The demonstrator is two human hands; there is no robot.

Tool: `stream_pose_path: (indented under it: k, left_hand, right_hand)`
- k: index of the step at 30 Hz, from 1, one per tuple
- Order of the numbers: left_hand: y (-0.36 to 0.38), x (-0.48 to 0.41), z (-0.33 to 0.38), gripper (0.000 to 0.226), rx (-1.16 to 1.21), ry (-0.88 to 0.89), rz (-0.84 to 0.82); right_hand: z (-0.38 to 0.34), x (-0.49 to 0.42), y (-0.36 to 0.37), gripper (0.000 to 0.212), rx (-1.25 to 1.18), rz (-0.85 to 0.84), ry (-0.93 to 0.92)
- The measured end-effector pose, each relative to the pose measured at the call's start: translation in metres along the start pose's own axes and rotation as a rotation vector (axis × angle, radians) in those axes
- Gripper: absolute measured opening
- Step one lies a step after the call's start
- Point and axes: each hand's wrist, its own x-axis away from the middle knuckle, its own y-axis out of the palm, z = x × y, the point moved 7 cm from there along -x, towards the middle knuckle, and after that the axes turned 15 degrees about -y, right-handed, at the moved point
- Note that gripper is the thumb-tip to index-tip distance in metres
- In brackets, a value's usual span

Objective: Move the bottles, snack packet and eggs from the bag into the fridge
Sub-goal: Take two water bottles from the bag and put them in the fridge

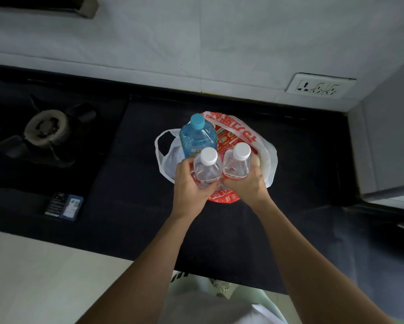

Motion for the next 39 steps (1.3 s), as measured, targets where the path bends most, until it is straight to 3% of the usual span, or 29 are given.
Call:
stream_pose_path:
  k: [6, 15, 20, 23, 26, 29, 39]
  left_hand:
    - [0.000, 0.011, -0.002, 0.073, 0.055, -0.080, -0.022]
    - [-0.024, 0.025, 0.024, 0.045, 0.297, -0.190, -0.071]
    - [-0.034, 0.033, 0.053, 0.054, 0.456, -0.200, -0.138]
    - [-0.037, 0.036, 0.069, 0.045, 0.529, -0.183, -0.184]
    - [-0.039, 0.039, 0.087, 0.037, 0.527, -0.140, -0.217]
    - [-0.041, 0.041, 0.100, 0.034, 0.508, -0.115, -0.244]
    - [-0.067, 0.044, 0.106, 0.041, 0.501, -0.120, -0.151]
  right_hand:
    - [-0.006, 0.009, -0.003, 0.094, -0.091, 0.024, -0.013]
    - [-0.061, 0.029, -0.030, 0.065, -0.241, 0.085, -0.202]
    - [-0.103, 0.039, -0.054, 0.050, -0.378, 0.123, -0.304]
    - [-0.116, 0.045, -0.066, 0.035, -0.482, 0.108, -0.326]
    - [-0.119, 0.046, -0.075, 0.059, -0.516, 0.120, -0.271]
    - [-0.122, 0.047, -0.082, 0.069, -0.488, 0.159, -0.230]
    - [-0.140, 0.043, -0.070, 0.069, -0.363, 0.146, -0.252]
